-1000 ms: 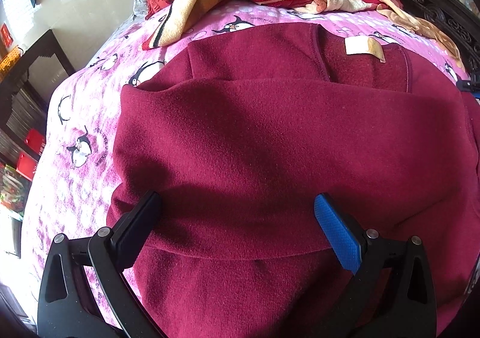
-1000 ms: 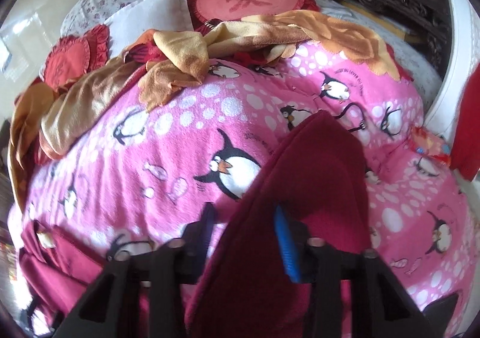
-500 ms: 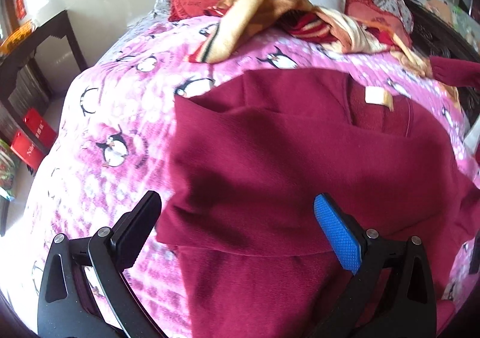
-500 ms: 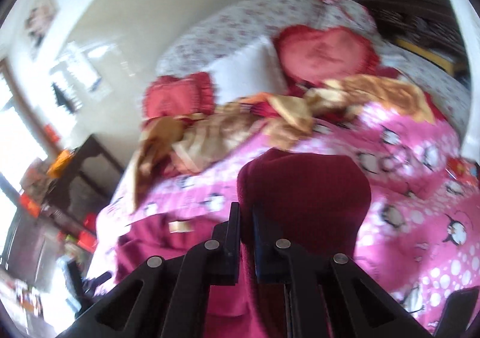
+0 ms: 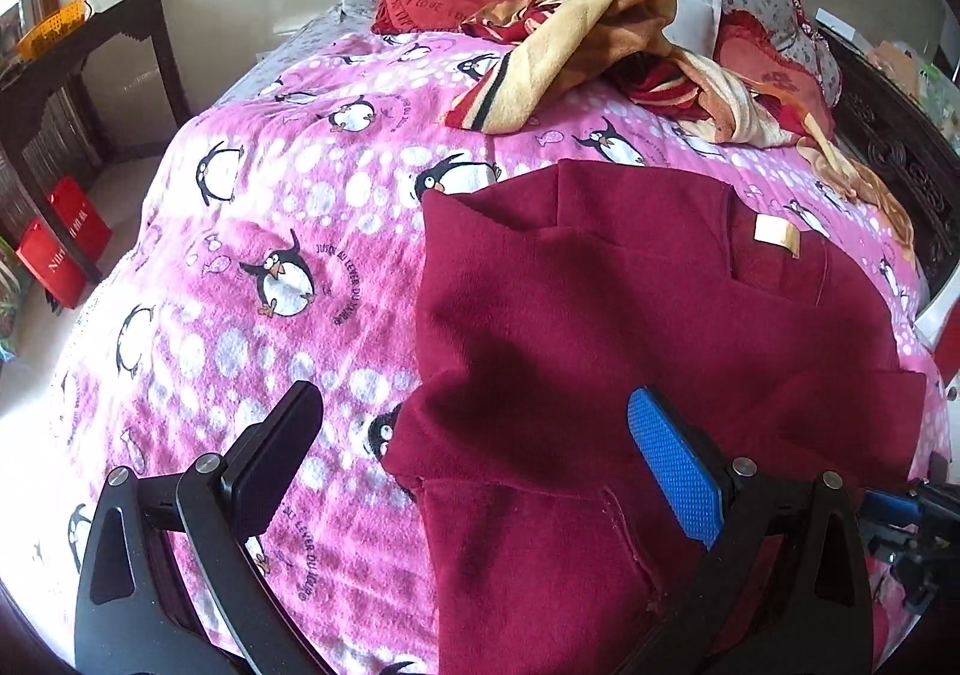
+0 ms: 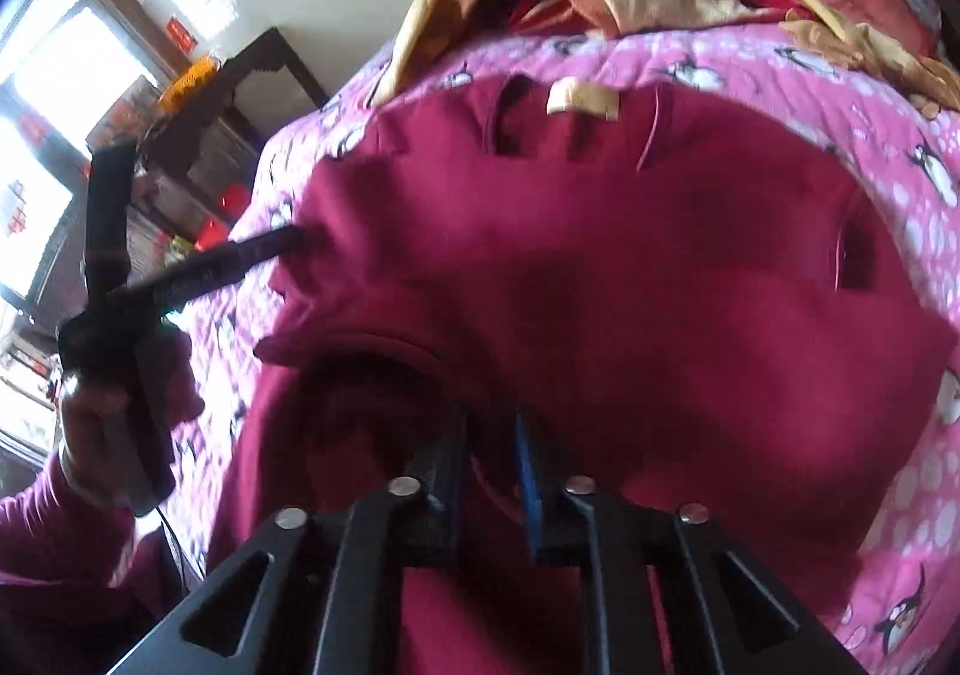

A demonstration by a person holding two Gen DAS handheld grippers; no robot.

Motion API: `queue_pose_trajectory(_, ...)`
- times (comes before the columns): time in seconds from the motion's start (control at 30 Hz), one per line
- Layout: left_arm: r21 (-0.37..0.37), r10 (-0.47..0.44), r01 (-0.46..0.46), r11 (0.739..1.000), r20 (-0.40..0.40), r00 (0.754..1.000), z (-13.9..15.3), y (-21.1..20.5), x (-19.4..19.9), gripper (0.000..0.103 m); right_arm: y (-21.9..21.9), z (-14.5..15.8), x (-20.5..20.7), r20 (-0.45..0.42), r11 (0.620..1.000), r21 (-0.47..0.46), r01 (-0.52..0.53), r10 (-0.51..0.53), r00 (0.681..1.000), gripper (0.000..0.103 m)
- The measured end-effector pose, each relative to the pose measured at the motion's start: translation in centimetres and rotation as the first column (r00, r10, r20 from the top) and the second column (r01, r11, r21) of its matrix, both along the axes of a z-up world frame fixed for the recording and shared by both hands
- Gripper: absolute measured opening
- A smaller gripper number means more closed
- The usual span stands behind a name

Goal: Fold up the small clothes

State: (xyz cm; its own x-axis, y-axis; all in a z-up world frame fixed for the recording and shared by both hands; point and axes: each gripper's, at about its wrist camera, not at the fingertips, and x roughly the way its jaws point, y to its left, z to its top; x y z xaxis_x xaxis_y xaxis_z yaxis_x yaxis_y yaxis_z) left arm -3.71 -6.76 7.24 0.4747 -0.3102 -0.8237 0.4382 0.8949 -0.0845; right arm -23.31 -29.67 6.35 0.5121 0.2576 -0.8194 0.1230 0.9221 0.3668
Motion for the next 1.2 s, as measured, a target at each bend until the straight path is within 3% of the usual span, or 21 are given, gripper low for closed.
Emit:
queue_pose_trajectory(0.03, -0.01, 0.004, -0.004, 1.0, -0.003, 1.0, 0.1, 0.2, 0.1, 0.102, 0.0, 0.1, -0.6, 0.012, 1.0, -0.013, -0.003, 0.003, 1.0, 0.039)
queue_pose_trajectory(0.1, -0.024, -0.004, 0.003, 1.0, -0.025, 1.0, 0.0, 0.2, 0.1, 0.102, -0.4, 0.7, -1.6, 0.034, 1.0, -0.017, 0.005, -0.005, 0.999, 0.046)
queue_pose_trajectory(0.27, -0.011, -0.107, 0.107, 0.994, -0.103, 0.989, -0.6, -0.7, -1.3, 0.102, -1.4, 1.8, -3.6, 0.066, 0.999, -0.014, 0.041, -0.04, 0.997, 0.046)
queue_pose_trajectory(0.43, -0.044, -0.176, 0.17, 0.984, -0.266, 0.948, -2.3, -1.6, -2.5, 0.097, -2.0, 2.0, -4.6, 0.09, 0.995, 0.029, 0.096, -0.098, 0.991, 0.047)
queue_pose_trajectory(0.57, -0.051, -0.187, 0.181, 0.982, -0.359, 0.914, -3.9, -2.5, -3.1, 0.071, -2.4, 2.4, -5.0, 0.108, 0.99, 0.061, 0.125, -0.131, 0.986, 0.047)
queue_pose_trajectory(0.63, -0.044, -0.177, 0.172, 0.984, -0.325, 0.929, -3.7, -2.5, -3.4, 0.049, -2.5, 2.6, -5.1, 0.118, 0.989, 0.066, 0.136, -0.143, 0.983, 0.047)
queue_pose_trajectory(0.67, -0.047, -0.182, 0.176, 0.983, -0.321, 0.929, -3.4, -2.6, -3.5, 0.033, -2.6, 2.8, -5.4, 0.124, 0.988, 0.066, 0.141, -0.148, 0.981, 0.047)
queue_pose_trajectory(0.77, -0.049, -0.188, 0.181, 0.982, -0.284, 0.94, -2.0, -2.7, -3.7, 0.013, -3.4, 3.5, -6.2, 0.145, 0.981, 0.065, 0.181, -0.189, 0.971, 0.047)
queue_pose_trajectory(0.9, -0.094, -0.205, 0.187, 0.978, -0.261, 0.943, 0.3, -2.1, -2.8, 0.003, -5.6, 4.5, -7.6, 0.182, 0.96, 0.068, 0.271, -0.279, 0.943, 0.047)
queue_pose_trajectory(1.0, -0.134, -0.239, 0.214, 0.968, -0.216, 0.947, 2.9, -1.7, -2.1, 0.003, -8.0, 5.2, -8.7, 0.191, 0.93, 0.061, 0.362, -0.366, 0.911, 0.047)
queue_pose_trajectory(1.1, -0.11, -0.264, 0.249, 0.962, -0.148, 0.953, 4.6, -1.7, -2.3, 0.003, -9.8, 5.5, -9.5, 0.187, 0.902, 0.062, 0.427, -0.431, 0.883, 0.048)
queue_pose_trajectory(1.2, -0.107, -0.272, 0.258, 0.96, -0.159, 0.949, 4.7, -1.8, -2.0, 0.003, -10.7, 5.6, -9.6, 0.183, 0.892, 0.052, 0.449, -0.451, 0.874, 0.048)
